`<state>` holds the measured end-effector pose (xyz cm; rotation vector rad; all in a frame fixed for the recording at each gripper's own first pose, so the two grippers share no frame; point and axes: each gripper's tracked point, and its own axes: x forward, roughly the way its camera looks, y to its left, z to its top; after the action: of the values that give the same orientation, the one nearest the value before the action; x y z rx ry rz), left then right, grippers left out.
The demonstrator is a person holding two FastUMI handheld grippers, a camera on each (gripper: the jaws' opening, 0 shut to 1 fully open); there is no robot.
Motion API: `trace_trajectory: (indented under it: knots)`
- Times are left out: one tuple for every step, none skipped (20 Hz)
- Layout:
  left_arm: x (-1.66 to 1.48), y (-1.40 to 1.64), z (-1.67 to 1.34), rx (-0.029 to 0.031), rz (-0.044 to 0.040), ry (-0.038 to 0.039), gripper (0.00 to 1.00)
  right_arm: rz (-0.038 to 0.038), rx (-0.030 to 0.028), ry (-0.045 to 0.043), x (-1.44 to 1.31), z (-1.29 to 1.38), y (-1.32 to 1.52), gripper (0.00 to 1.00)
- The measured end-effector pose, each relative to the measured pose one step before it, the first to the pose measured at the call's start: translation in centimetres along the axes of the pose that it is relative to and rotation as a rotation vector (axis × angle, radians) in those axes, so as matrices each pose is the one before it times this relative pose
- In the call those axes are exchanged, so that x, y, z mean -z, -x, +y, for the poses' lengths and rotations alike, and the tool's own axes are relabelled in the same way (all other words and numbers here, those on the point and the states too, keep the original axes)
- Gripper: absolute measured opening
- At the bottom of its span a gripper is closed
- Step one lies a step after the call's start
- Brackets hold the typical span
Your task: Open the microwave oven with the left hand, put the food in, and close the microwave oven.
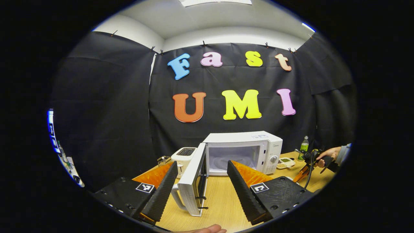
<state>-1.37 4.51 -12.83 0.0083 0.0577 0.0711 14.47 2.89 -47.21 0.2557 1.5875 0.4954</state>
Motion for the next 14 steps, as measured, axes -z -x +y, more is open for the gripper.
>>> trace_trajectory:
  knots:
    - [-0.076, 0.030, 0.139, -0.00117, -0.00458, 0.00241, 0.92, -0.00826, -0.00736, -0.01007, 0.204, -0.294, -0.054, 0.04]
    - [-0.056, 0.086, 0.166, -0.00038, -0.00330, 0.00330, 0.92, -0.00567, -0.00009, -0.01060, 0.252, -0.264, 0.080, 0.04]
    - [-0.039, 0.087, 0.113, 0.00075, -0.00170, 0.00212, 0.92, -0.01165, -0.00640, -0.01566, 0.216, -0.173, 0.128, 0.04]
    - [-0.072, 0.052, 0.012, 0.00370, -0.00350, 0.00131, 0.92, -0.00970, -0.00678, -0.01275, 0.244, -0.147, 0.193, 0.04]
    - [0.070, 0.029, -0.117, 0.00482, -0.00041, 0.00136, 0.92, -0.01154, -0.00222, -0.01448, 0.393, -0.035, 0.314, 0.04]
    - [0.148, 0.000, -0.068, 0.00683, 0.00020, 0.00036, 0.92, -0.01151, 0.00014, -0.01016, 0.178, 0.072, 0.356, 0.04]
    - [0.100, -0.029, -0.037, 0.00600, -0.00112, -0.00104, 0.92, -0.01673, 0.00355, -0.00499, 0.286, 0.094, 0.328, 0.04]
    - [0.175, 0.050, 0.051, 0.00114, 0.00046, -0.00217, 0.92, -0.00779, 0.00371, 0.00124, 0.350, 0.282, 0.312, 0.04]
    - [0.273, 0.080, 0.124, 0.00016, -0.00129, -0.00468, 0.92, -0.01634, 0.00034, -0.00286, 0.306, 0.601, 0.309, 0.04]
    - [0.193, 0.105, 0.072, 0.00535, -0.00004, -0.00576, 0.92, -0.01173, -0.00563, -0.00313, 0.297, 0.780, 0.211, 0.04]
    - [0.314, 0.100, 0.183, 0.00496, 0.00132, -0.00088, 0.92, -0.01064, -0.01136, -0.00310, 0.463, 1.054, 0.293, 0.00]
    - [0.142, 0.141, 0.286, 0.00104, -0.00222, 0.00509, 0.92, -0.00853, -0.01691, 0.00010, 0.347, 1.221, 0.097, 0.04]
    - [0.043, 0.064, 0.299, 0.00384, -0.00156, 0.00665, 0.92, -0.00383, -0.01430, -0.00446, 0.376, 1.307, -0.260, 0.03]
    - [0.117, 0.227, 0.359, 0.00259, 0.00154, 0.00743, 0.92, -0.00085, -0.01240, -0.00706, 0.532, 1.314, -0.274, 0.04]
